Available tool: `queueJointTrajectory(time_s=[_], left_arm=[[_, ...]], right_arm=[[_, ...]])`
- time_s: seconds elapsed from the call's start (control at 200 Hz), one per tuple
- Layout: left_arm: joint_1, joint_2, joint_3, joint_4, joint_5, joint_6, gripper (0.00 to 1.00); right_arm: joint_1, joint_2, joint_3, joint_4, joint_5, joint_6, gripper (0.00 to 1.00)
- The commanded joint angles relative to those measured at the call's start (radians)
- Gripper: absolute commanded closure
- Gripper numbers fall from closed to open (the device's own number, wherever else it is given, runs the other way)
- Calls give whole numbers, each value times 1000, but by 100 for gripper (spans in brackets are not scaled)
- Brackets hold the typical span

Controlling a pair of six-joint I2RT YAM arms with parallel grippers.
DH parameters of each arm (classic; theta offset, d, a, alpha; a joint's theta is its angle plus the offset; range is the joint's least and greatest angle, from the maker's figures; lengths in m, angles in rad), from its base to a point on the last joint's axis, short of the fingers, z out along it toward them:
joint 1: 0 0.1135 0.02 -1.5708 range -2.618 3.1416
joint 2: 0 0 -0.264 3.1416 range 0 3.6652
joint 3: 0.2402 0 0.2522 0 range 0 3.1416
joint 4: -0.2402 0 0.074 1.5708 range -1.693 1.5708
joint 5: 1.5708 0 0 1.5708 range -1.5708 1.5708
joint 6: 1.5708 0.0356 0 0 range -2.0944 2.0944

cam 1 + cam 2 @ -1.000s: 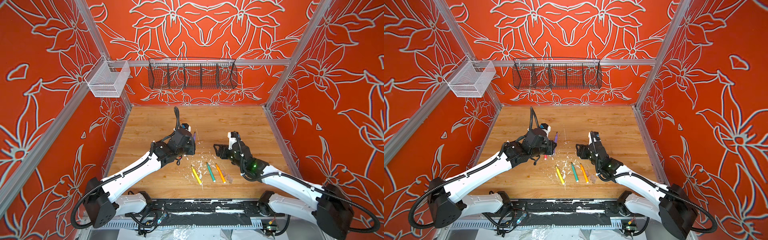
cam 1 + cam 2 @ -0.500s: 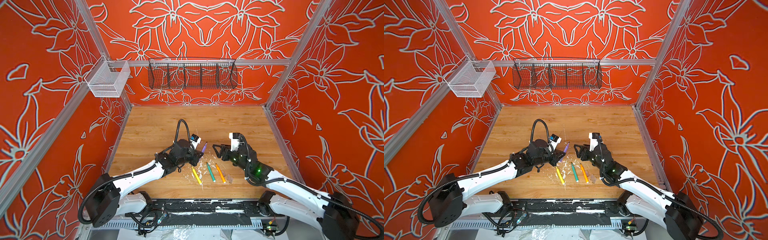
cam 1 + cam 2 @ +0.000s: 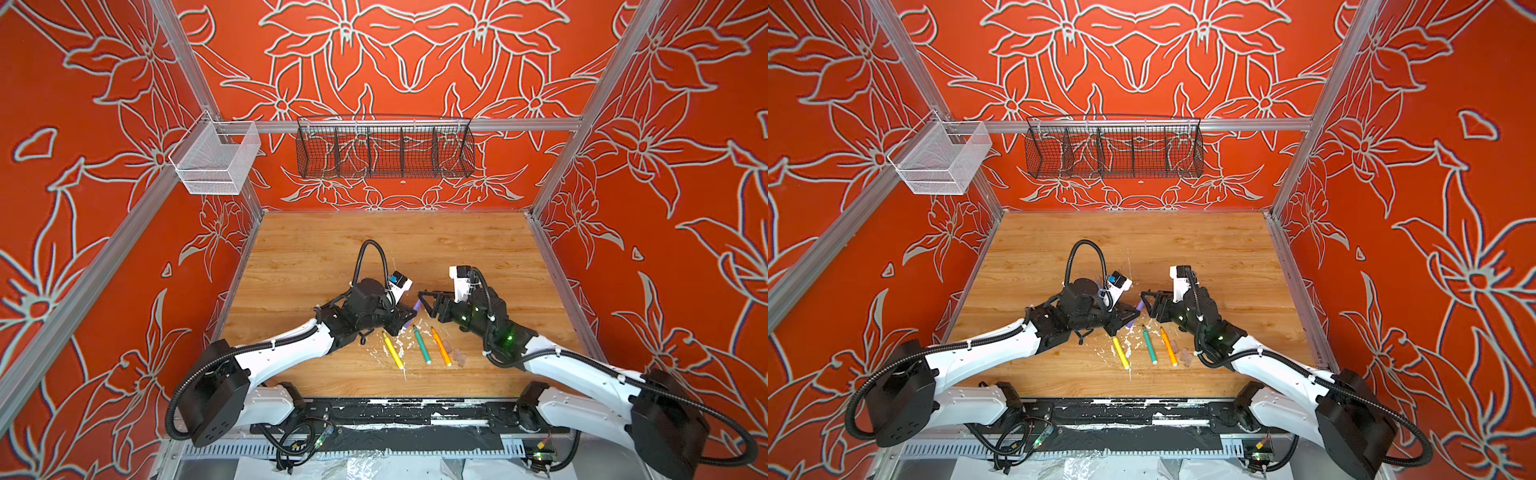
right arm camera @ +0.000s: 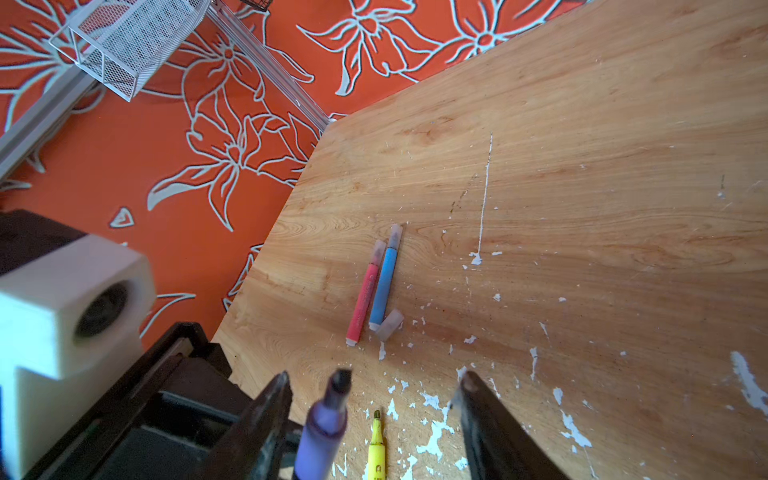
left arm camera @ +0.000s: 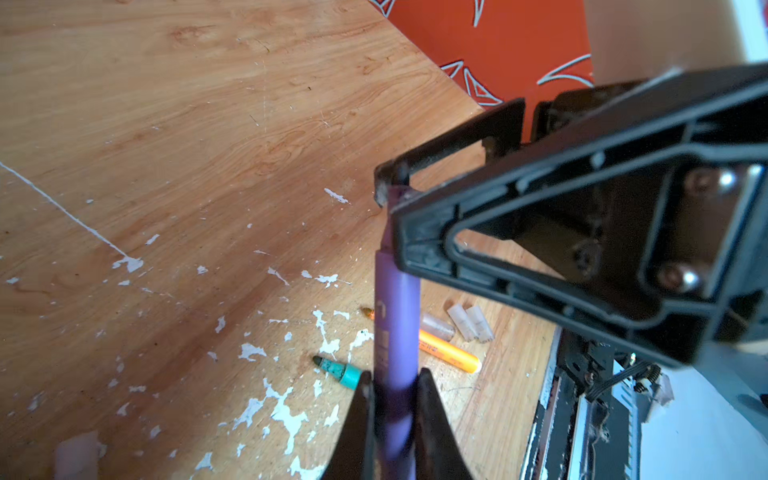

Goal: Insert the pens into the pen caps

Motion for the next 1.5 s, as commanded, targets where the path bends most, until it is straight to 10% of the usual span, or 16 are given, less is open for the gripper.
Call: queueJointTrajectory(time_s=[0.0, 0.701, 0.806, 1.036, 1.491], left_arm=[[-8, 13, 28, 35, 24, 24, 100], [-10, 78, 56, 67, -17, 21, 100], [-10, 87, 54, 76, -14, 14, 82], [-10, 109, 59, 82, -45, 11, 61], [-10, 154, 73, 102, -26, -5, 75]], right_arm=[[-5, 16, 3, 40, -28, 31, 35], [-5, 135, 28, 110, -155, 148, 92], [-5, 145, 31, 114, -163, 153, 98], [-5, 137, 27, 123, -168, 158, 100], [-5, 112, 24, 132, -188, 172, 100]])
